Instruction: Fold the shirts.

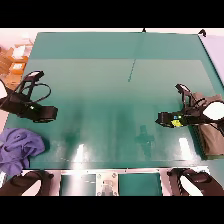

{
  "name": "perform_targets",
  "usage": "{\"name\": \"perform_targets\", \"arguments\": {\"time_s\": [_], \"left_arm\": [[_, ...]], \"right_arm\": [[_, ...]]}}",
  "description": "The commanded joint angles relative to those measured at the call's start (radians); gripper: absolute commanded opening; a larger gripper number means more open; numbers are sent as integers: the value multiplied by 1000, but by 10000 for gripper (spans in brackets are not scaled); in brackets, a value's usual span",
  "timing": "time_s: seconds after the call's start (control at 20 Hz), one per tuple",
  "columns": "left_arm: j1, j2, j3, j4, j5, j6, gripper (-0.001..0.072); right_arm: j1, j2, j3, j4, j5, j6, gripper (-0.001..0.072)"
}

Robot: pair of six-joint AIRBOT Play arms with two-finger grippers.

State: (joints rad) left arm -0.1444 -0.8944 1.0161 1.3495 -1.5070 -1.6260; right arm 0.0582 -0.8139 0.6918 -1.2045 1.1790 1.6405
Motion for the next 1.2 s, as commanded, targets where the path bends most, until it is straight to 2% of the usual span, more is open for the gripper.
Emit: {"name": "perform_targets", "arguments": {"time_s": [0.0,0.1,0.25,0.3,0.35,0.4,0.55,0.7,0.9,1.05,1.1,1.15], "left_arm": [[0,2,-1,4,-12,0,32],[0,2,0,109,-94,-26,32],[0,2,0,568,-233,-92,33],[4,2,-3,705,-236,-125,108],[24,2,-10,746,-216,-126,439],[63,2,-26,744,-181,-128,585],[216,1,-134,703,-67,-123,585],[370,1,-282,571,66,-94,586],[462,-18,-480,485,203,-65,587],[512,-131,-538,486,320,-55,576],[518,-172,-531,491,330,-47,281],[518,-200,-515,494,325,-37,41]], "right_arm": [[2,1,-1,0,-1,1,14],[2,1,-1,0,-1,1,14],[2,1,-1,0,-1,1,15],[2,1,-1,0,-1,1,15],[2,1,-1,0,-1,1,14],[2,1,-1,0,-1,1,14],[2,1,-1,0,-1,1,14],[2,1,-1,0,-1,1,14],[2,1,-1,0,-1,1,14],[2,1,-1,0,-1,1,14],[2,1,-1,0,-1,1,14],[2,1,-1,0,-1,1,14]]}}
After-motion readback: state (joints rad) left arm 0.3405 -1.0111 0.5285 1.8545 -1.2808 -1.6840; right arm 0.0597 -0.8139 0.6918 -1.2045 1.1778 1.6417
